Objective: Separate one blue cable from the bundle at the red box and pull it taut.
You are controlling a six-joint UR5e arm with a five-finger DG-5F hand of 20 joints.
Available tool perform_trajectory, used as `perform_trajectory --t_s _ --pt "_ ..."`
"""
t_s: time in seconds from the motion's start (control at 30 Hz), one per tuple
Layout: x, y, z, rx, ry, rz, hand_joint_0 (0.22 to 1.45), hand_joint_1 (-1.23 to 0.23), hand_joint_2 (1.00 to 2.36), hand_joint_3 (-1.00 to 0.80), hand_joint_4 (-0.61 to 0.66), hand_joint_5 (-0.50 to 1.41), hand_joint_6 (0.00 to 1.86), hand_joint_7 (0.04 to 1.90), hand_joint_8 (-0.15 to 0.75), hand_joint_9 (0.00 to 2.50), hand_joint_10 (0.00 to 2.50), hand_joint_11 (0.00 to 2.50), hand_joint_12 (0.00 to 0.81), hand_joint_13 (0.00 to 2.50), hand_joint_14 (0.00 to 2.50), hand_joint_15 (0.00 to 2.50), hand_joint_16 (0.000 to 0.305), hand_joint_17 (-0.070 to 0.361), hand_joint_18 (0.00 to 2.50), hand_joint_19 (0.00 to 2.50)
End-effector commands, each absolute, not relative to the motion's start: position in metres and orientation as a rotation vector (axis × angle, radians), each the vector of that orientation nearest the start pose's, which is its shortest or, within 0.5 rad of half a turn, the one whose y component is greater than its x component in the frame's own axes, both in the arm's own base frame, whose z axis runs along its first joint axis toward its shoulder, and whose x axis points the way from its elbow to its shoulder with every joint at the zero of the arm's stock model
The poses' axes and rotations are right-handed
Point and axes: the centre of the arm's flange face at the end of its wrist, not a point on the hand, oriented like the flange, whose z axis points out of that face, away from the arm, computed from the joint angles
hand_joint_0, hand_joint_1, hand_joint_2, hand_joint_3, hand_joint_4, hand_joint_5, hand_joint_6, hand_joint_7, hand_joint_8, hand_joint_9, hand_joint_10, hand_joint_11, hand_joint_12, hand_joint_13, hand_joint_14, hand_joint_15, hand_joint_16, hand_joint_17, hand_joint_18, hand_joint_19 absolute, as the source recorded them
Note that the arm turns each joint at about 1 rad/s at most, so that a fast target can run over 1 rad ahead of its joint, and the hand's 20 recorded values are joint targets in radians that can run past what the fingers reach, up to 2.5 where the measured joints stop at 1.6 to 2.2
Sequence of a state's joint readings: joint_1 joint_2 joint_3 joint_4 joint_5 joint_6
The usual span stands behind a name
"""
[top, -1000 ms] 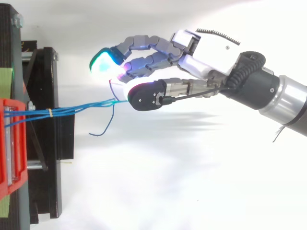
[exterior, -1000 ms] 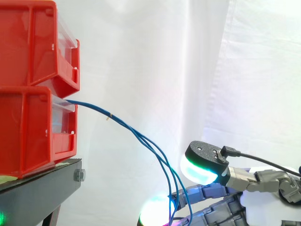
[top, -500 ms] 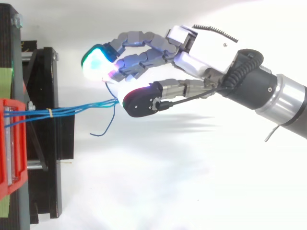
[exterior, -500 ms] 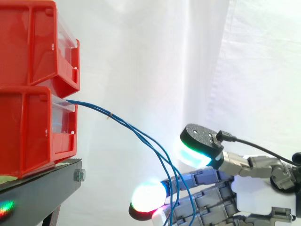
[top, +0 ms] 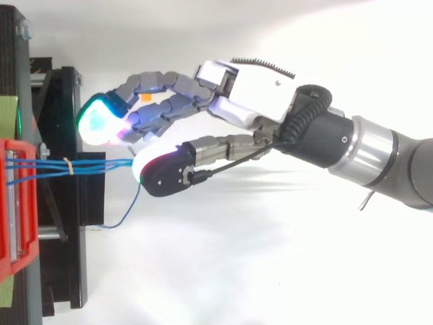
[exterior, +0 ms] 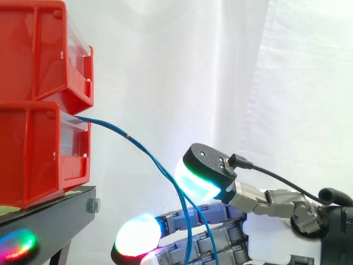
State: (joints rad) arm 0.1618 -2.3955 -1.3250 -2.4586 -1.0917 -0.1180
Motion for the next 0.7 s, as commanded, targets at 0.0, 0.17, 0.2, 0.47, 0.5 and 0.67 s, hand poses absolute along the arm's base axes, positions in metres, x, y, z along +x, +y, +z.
perform_trajectory --t_s 0.0,0.17,0.2,0.47,0.5,0.67 --pt "0.7595 -0.0541 0.1465 1.216 0.960 0.955 0.44 -0.61 1.00 -0.50 0.22 -0.20 0.50 0.80 0.302 0.65 0.01 0.46 0.369 0.67 0.01 0.36 0.059 0.132 0.59 0.68" --pt "0.7598 -0.0529 0.1468 1.209 0.963 0.951 0.44 -0.61 1.00 -0.50 0.23 -0.19 0.50 0.82 0.302 0.65 0.01 0.46 0.369 0.67 0.01 0.37 0.059 0.132 0.60 0.68" --pt "0.7604 -0.0528 0.1476 1.207 0.960 0.952 0.44 -0.61 1.00 -0.50 0.23 -0.19 0.50 0.82 0.300 0.65 0.01 0.48 0.369 0.67 0.01 0.37 0.059 0.132 0.60 0.69" --pt "0.7621 -0.0523 0.1494 1.200 0.945 0.968 0.45 -0.58 1.00 -0.50 0.24 -0.18 0.50 0.85 0.304 0.66 0.01 0.47 0.368 0.68 0.01 0.37 0.058 0.131 0.60 0.68" --pt "0.7618 -0.0523 0.1489 1.200 0.945 0.968 0.45 -0.58 1.00 -0.50 0.24 -0.18 0.50 0.85 0.303 0.66 0.01 0.47 0.367 0.68 0.01 0.38 0.058 0.130 0.60 0.68" --pt "0.7658 -0.0514 0.1543 1.186 0.924 0.987 0.47 -0.58 1.00 -0.50 0.24 -0.18 0.50 0.87 0.298 0.66 0.02 0.48 0.361 0.68 0.01 0.37 0.056 0.126 0.59 0.69"
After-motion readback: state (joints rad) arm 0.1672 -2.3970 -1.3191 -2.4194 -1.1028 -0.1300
